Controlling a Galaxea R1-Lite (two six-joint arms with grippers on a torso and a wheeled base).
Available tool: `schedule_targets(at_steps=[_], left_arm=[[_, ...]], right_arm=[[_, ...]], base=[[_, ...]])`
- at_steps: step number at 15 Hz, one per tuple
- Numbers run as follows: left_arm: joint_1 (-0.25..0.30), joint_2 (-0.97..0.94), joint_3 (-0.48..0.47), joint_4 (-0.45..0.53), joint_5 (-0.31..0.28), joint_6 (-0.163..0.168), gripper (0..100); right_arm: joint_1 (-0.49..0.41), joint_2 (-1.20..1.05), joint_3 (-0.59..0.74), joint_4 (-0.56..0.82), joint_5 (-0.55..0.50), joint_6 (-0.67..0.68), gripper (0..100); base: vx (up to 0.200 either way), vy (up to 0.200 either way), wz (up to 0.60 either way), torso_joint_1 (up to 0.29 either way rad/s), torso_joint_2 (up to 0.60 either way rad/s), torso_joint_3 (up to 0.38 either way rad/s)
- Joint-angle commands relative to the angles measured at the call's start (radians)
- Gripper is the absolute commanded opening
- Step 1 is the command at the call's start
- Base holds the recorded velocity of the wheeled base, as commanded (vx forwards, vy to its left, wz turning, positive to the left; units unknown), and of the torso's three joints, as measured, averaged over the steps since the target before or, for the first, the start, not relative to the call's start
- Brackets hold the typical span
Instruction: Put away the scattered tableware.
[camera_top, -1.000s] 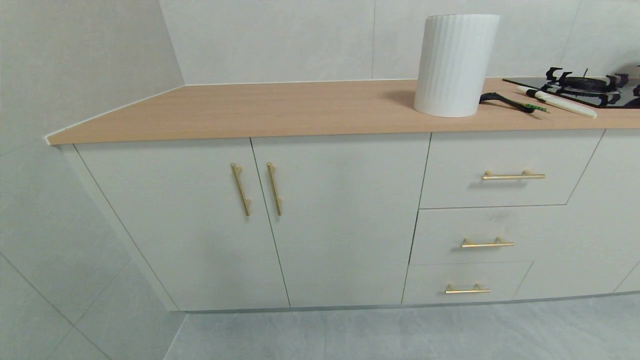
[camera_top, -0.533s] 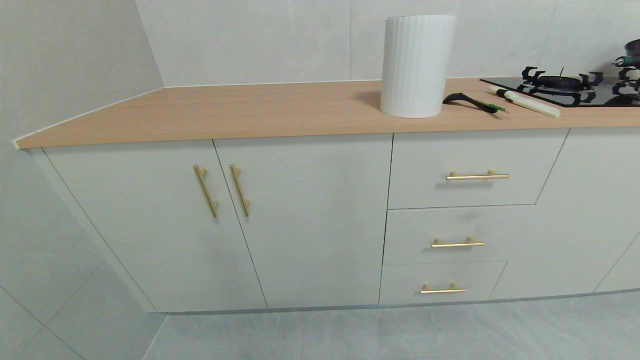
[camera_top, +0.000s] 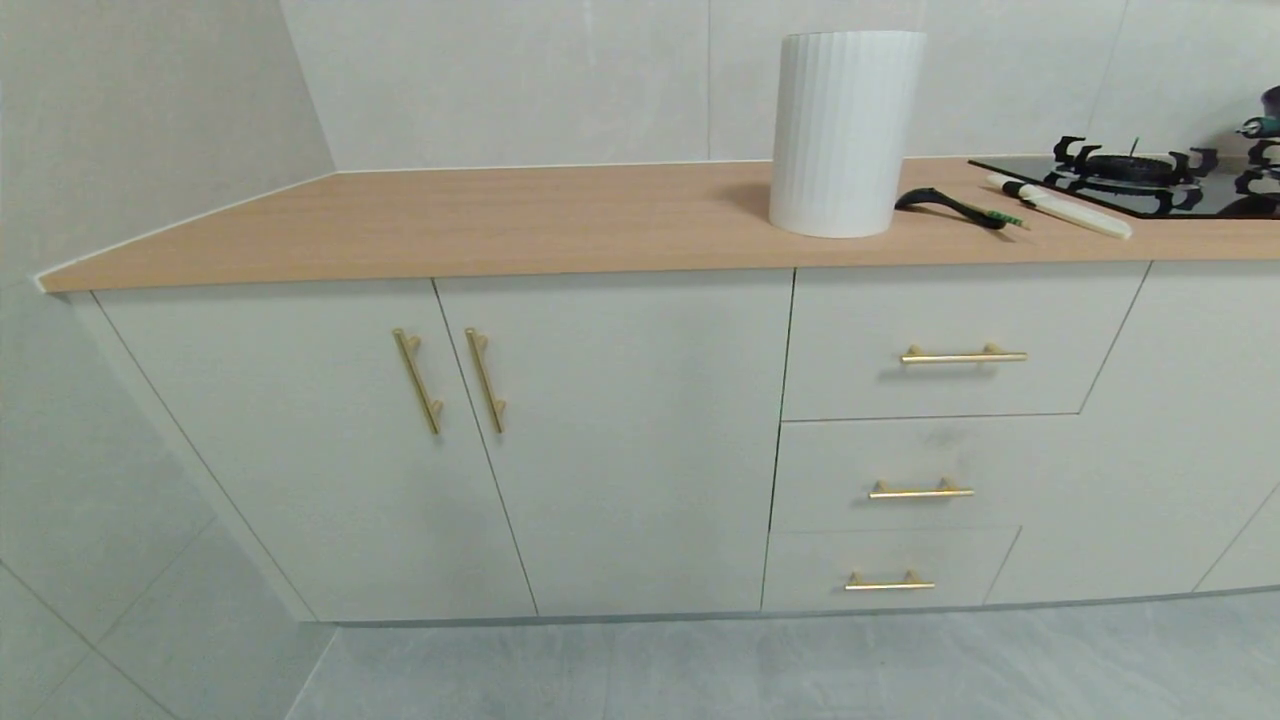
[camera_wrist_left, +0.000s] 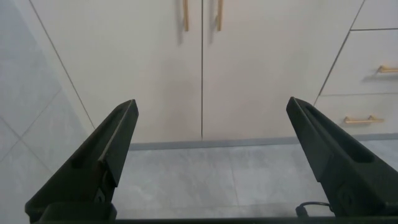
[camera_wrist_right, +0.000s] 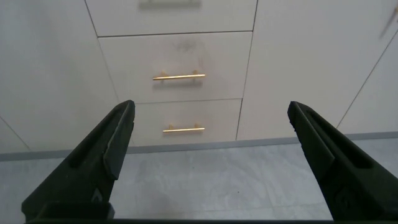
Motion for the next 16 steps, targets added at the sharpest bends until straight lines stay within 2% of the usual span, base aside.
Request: schedule_targets(at_steps=[1,7,16], left_arm=[[0.001,0.001,0.0,0.0,0.0,-0.001,100],[0.001,0.001,0.0,0.0,0.0,-0.001,100],[0.001,0.001,0.0,0.0,0.002,-0.004,100]], right_arm=[[0.0,0.002,0.0,-0.001,0.0,0.0,100],[0.0,0.002,0.0,0.0,0.0,0.0,100],[0.0,0.0,0.0,-0.004,0.0,-0.007,100]], base=[[0.2,0.0,0.0,0.002,0.0,0.007],[0.2,0.0,0.0,0.002,0.0,0.001],[0.0,0.0,0.0,0.0,0.0,0.0]])
